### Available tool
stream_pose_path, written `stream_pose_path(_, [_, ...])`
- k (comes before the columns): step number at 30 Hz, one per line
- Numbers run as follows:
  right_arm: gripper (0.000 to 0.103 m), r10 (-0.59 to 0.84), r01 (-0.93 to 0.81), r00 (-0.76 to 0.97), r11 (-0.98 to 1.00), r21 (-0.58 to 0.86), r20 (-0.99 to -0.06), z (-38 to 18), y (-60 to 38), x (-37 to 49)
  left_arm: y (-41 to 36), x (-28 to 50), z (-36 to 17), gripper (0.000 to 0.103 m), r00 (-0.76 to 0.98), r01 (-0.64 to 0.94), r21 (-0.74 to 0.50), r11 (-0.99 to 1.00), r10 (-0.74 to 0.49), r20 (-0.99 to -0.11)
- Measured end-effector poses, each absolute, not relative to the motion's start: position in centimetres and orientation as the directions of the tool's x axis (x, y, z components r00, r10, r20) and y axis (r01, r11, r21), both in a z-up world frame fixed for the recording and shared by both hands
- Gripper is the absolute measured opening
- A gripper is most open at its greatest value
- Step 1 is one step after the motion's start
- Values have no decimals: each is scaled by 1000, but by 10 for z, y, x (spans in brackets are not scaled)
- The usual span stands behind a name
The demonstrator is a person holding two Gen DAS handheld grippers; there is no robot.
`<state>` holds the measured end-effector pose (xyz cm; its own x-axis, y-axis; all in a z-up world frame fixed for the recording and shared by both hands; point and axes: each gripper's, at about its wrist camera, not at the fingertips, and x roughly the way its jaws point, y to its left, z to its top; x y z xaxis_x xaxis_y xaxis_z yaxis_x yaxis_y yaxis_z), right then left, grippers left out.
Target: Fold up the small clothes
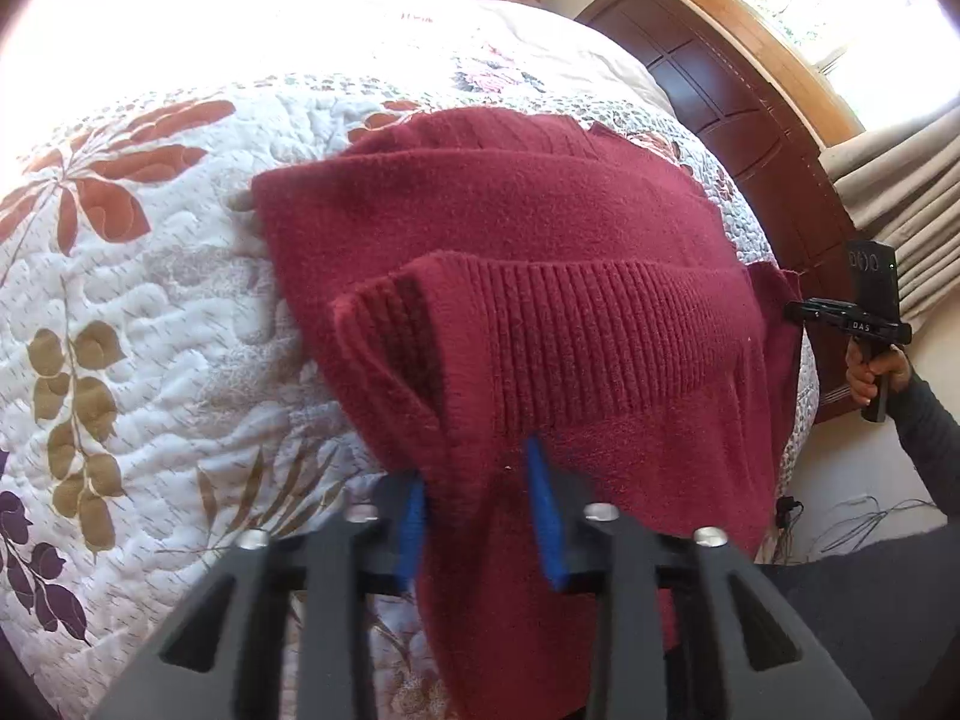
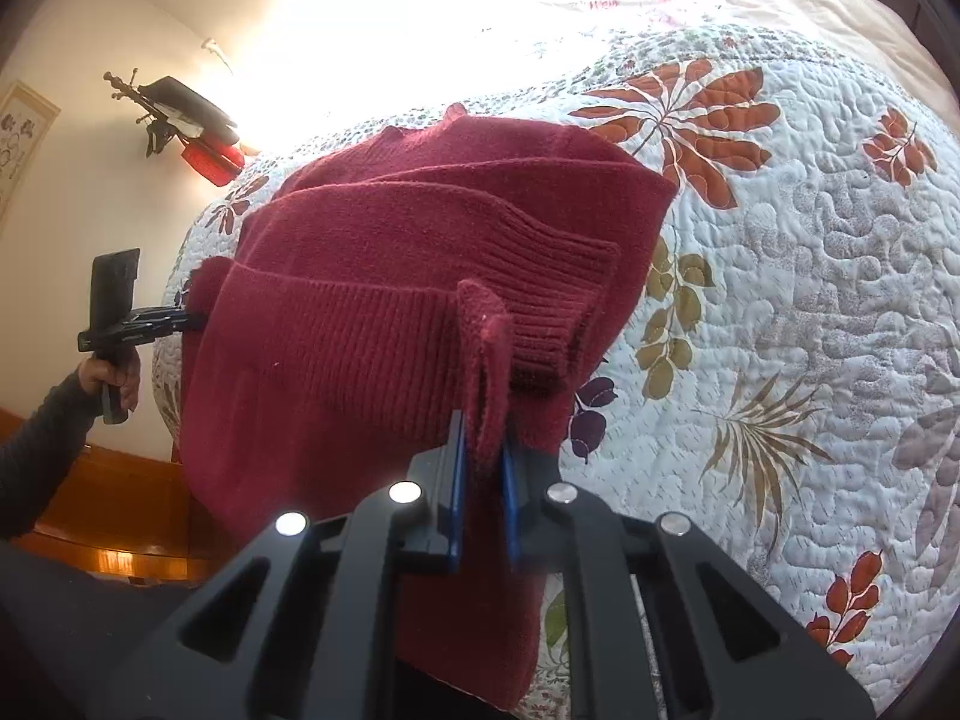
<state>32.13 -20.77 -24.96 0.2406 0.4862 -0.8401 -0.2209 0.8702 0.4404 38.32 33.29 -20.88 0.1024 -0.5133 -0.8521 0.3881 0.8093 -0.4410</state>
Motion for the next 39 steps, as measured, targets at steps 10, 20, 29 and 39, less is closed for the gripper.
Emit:
stream_pose_path(10, [6,454,-193,357,891,411,-816,-212,-222,302,340,356,-154,9,290,402,-413,817,-541,-789])
stream_pose_path(20, [6,447,-244,520,894,375,-728,-136,-232,328,339,371,-60,9,480,484,-327,812,-558,-677])
stream_pose_path(29, [6,422,-184,442,906,381,-792,-181,-240,453,339,488,-123,9,404,379,-406,831,-544,-736])
stream_pose_path(39, [6,399,-168,437,917,362,-806,-192,-236,493,345,539,-147,9,365,314,-494,811,-583,-726])
